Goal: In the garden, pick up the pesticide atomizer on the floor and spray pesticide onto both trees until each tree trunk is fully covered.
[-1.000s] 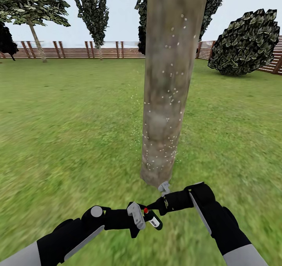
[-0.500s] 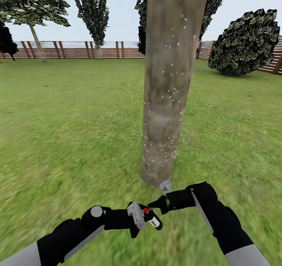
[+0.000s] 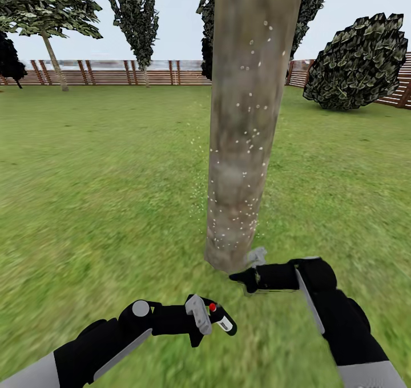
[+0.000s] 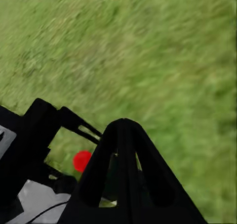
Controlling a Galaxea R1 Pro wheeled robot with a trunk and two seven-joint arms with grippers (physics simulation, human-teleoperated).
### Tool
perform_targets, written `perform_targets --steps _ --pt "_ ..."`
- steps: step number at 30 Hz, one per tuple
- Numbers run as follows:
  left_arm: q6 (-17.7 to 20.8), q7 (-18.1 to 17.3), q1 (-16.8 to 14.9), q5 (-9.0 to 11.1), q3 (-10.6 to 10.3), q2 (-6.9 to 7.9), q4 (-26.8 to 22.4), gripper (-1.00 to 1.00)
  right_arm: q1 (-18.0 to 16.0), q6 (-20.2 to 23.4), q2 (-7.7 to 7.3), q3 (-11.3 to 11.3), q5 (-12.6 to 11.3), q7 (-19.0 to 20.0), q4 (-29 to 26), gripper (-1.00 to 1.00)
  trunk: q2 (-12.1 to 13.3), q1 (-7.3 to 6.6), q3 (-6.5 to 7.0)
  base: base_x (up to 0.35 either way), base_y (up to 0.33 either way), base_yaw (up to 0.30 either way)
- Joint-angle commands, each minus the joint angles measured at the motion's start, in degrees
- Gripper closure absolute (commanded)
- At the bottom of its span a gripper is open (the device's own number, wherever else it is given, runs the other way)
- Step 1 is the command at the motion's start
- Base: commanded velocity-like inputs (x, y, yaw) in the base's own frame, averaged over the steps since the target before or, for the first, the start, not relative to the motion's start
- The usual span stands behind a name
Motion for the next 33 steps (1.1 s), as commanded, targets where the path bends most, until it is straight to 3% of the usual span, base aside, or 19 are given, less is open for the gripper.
perform_targets --steps 1,3,7,14,16,18,19,21,25,26,28,31,33 --pt "0.52 0.01 -0.07 0.65 -0.06 0.03 -0.06 1.00 -0.02 0.32 0.23 -2.84 1.10 -3.38 -0.10 1.00 -0.02 -0.01 -0.05 0.000 0.000 0.000" --pt "0.57 0.01 -0.07 0.65 -0.05 0.03 -0.06 1.00 0.01 0.32 0.55 -7.75 1.77 -11.64 -0.40 1.00 -0.02 -0.01 -0.05 0.000 0.000 0.000" --pt "0.60 0.01 -0.05 0.65 -0.05 0.03 -0.06 1.00 0.03 0.24 0.76 -11.64 2.08 -19.42 -0.98 1.00 -0.02 -0.01 -0.05 0.000 0.000 0.000" --pt "0.75 0.15 -0.07 0.65 -0.04 0.03 -0.01 1.00 0.03 0.05 0.80 -12.13 2.23 -21.11 -1.14 1.00 -0.02 -0.01 -0.05 0.000 0.000 0.000" --pt "1.75 0.47 -0.08 0.89 0.10 0.09 -0.28 1.00 0.06 -0.13 1.06 -12.09 2.23 -26.07 -1.53 1.00 -0.02 -0.01 -0.05 0.000 0.000 0.000" --pt "5.47 1.51 -0.03 1.12 0.44 0.49 -0.82 1.00 0.81 -1.68 2.77 -12.08 2.11 -32.96 -1.76 1.00 -0.02 -0.01 -0.05 0.000 0.000 0.000" --pt "7.07 4.02 0.05 1.11 0.55 0.61 -0.73 1.00 2.59 -4.09 4.19 -12.07 2.08 -36.01 -1.82 1.00 -0.02 -0.01 -0.05 0.000 0.000 0.000" --pt "8.80 13.98 0.74 1.76 0.67 0.76 0.30 1.00 7.31 -10.68 6.21 -11.87 2.02 -40.80 -1.82 1.00 -0.02 -0.01 -0.05 0.000 0.000 0.000" --pt "9.52 30.73 5.26 4.96 1.77 1.00 0.90 1.00 14.96 -20.26 8.16 -11.54 1.81 -45.97 -1.45 1.00 -0.02 -0.01 -0.05 0.000 0.000 0.000" --pt "9.08 37.48 7.87 5.84 4.74 0.83 -0.24 1.00 17.12 -23.72 9.15 -11.50 1.82 -47.22 -1.26 1.00 -0.02 -0.01 -0.05 0.000 0.000 0.000" --pt "7.72 44.69 12.75 6.44 9.80 0.68 -4.40 1.00 20.02 -28.19 10.20 -11.16 1.80 -49.58 -0.96 1.00 -0.02 -0.01 -0.05 0.000 0.000 0.000" --pt "6.49 48.95 19.89 6.72 15.56 0.61 -9.88 1.00 22.78 -33.65 11.22 -8.63 1.75 -53.86 2.32 1.00 -0.02 -0.01 -0.05 0.000 0.000 0.000" --pt "5.26 50.36 22.15 6.81 18.10 0.27 -10.98 1.00 23.41 -38.88 11.49 -7.39 1.72 -56.99 6.36 1.00 -0.02 -0.01 -0.05 0.000 0.000 0.000"
